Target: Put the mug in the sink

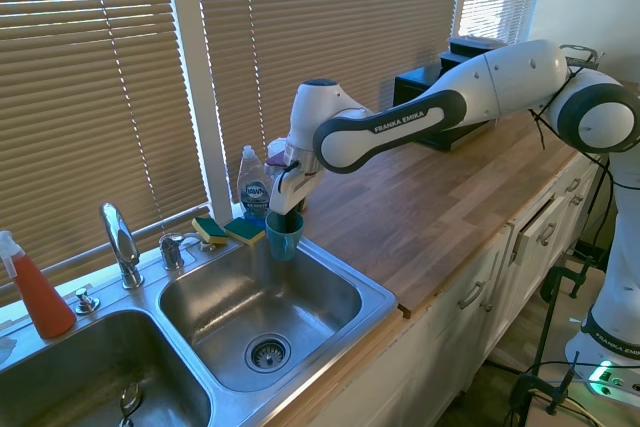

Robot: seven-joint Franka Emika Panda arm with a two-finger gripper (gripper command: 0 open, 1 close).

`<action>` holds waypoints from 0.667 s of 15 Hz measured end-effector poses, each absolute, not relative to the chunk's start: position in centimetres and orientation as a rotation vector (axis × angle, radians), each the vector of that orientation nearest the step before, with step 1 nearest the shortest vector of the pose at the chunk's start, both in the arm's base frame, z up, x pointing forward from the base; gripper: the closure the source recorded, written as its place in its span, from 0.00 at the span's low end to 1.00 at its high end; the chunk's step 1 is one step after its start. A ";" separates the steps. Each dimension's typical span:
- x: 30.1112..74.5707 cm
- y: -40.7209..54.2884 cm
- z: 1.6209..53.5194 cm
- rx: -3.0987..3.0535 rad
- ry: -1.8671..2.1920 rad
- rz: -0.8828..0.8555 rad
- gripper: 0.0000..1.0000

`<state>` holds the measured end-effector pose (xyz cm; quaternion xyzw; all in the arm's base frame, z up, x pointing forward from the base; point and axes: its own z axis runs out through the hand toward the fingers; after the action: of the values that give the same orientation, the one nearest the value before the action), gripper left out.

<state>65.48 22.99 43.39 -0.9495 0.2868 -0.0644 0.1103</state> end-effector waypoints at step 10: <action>72.0 31.3 27.4 -2.860 0.754 -0.153 1.00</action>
<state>71.99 31.29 27.35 -0.9617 0.2537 -0.0515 0.0899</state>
